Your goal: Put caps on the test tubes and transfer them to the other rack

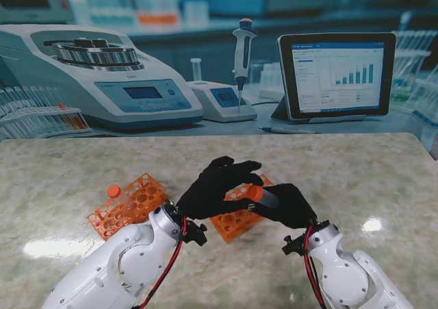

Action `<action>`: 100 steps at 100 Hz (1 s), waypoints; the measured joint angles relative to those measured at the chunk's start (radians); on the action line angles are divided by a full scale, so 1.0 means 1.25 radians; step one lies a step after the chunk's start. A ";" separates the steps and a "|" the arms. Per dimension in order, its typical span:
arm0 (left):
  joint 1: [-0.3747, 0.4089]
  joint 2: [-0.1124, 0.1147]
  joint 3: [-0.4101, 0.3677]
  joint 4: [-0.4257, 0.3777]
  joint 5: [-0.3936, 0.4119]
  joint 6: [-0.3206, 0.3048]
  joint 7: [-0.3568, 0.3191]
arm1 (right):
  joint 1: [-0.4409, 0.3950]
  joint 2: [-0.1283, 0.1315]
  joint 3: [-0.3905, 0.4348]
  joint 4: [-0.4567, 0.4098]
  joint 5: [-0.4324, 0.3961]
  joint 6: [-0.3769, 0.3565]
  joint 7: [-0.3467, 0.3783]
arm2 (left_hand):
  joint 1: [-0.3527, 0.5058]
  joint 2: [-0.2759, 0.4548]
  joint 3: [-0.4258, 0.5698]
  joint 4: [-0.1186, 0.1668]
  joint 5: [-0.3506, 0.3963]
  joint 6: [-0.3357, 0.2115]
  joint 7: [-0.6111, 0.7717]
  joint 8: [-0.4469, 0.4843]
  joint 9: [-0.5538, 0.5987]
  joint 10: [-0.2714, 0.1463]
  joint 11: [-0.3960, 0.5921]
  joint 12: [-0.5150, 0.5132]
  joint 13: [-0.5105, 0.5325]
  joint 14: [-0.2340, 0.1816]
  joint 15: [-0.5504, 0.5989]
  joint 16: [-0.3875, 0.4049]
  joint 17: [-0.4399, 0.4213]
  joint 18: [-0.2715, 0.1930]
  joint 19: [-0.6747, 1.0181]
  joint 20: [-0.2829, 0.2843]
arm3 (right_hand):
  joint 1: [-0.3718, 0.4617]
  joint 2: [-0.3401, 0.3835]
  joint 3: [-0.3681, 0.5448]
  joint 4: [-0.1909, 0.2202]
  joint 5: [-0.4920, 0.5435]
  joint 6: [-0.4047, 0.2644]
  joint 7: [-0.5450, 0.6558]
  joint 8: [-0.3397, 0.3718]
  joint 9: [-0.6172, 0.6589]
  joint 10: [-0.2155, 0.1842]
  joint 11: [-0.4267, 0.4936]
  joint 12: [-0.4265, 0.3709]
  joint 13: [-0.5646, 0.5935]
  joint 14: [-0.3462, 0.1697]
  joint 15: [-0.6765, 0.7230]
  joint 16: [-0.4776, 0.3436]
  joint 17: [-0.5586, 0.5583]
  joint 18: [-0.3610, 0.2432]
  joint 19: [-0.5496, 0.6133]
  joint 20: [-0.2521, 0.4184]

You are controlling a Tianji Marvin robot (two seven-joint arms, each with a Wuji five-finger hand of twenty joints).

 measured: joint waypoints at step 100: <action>0.016 0.010 -0.030 -0.013 -0.014 -0.034 -0.065 | 0.001 0.000 -0.005 -0.002 0.000 0.000 0.002 | 0.053 0.028 0.160 0.000 0.001 -0.218 -0.084 -0.037 0.000 -0.018 -0.002 -0.004 -0.003 0.000 -0.017 -0.013 -0.004 0.000 0.000 0.000 | 0.000 0.000 -0.001 0.000 0.000 -0.001 -0.002 0.000 0.000 0.000 0.000 0.000 0.000 0.000 0.000 0.000 0.000 0.000 0.000 0.000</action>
